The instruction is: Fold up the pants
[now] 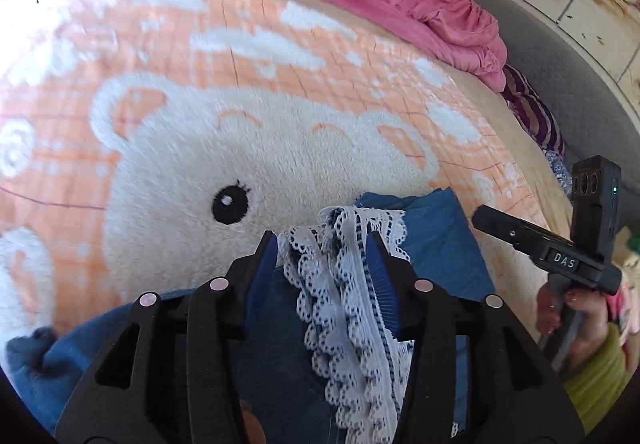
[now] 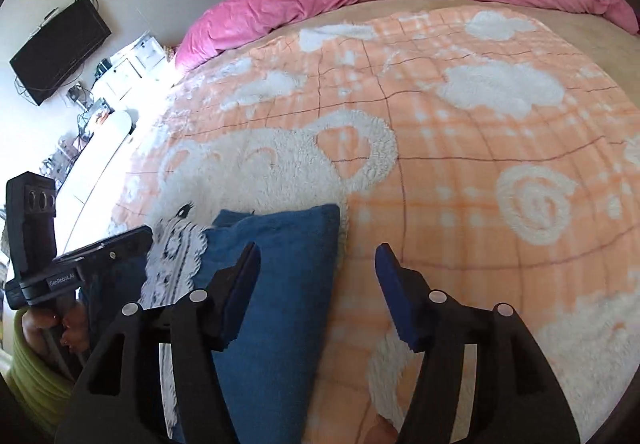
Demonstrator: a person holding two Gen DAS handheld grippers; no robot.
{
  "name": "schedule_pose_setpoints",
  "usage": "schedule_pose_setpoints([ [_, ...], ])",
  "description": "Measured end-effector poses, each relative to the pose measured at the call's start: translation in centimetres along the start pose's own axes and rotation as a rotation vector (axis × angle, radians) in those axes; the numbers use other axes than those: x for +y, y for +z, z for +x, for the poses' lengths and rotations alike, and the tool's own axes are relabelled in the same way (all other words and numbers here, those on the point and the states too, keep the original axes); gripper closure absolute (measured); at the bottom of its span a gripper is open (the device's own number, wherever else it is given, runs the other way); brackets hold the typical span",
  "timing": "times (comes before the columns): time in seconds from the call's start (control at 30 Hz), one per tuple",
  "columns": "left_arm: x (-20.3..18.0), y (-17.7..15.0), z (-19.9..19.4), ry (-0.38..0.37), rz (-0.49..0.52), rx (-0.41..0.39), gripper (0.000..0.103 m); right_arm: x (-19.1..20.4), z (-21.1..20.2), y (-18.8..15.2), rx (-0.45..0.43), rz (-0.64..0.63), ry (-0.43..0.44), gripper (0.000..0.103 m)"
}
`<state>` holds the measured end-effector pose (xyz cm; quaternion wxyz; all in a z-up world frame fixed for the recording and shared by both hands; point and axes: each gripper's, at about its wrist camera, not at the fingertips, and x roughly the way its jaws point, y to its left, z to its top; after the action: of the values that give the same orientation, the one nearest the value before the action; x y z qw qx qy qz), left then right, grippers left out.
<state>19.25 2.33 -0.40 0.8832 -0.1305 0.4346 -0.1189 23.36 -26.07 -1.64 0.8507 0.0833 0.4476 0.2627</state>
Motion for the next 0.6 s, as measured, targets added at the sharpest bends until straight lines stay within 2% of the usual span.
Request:
schedule_pose_setpoints([
  [0.07,-0.4,-0.9,-1.8,0.020,-0.003,-0.043,0.060,0.3,-1.0,-0.8,0.009,0.004,0.019,0.041],
  [0.2,0.1,-3.3,-4.5,-0.027,-0.090,-0.080,0.058,1.4,-2.4,-2.4,0.000,-0.038,0.005,0.039],
  [0.3,-0.1,-5.2,-5.8,-0.042,-0.127,-0.077,0.053,1.9,-3.3,-3.7,-0.005,-0.057,-0.010,0.039],
  [0.37,-0.3,-6.4,-6.7,-0.065,-0.145,-0.068,0.052,2.2,-4.1,-4.5,-0.017,-0.061,-0.021,0.035],
  [0.5,-1.7,-8.3,-7.5,-0.069,-0.132,-0.048,0.050,3.1,-5.8,-5.6,-0.066,-0.079,-0.038,0.032],
  [0.6,-2.6,-9.4,-7.9,-0.080,-0.118,-0.034,0.041,3.7,-7.1,-6.7,-0.100,-0.107,-0.069,0.027],
])
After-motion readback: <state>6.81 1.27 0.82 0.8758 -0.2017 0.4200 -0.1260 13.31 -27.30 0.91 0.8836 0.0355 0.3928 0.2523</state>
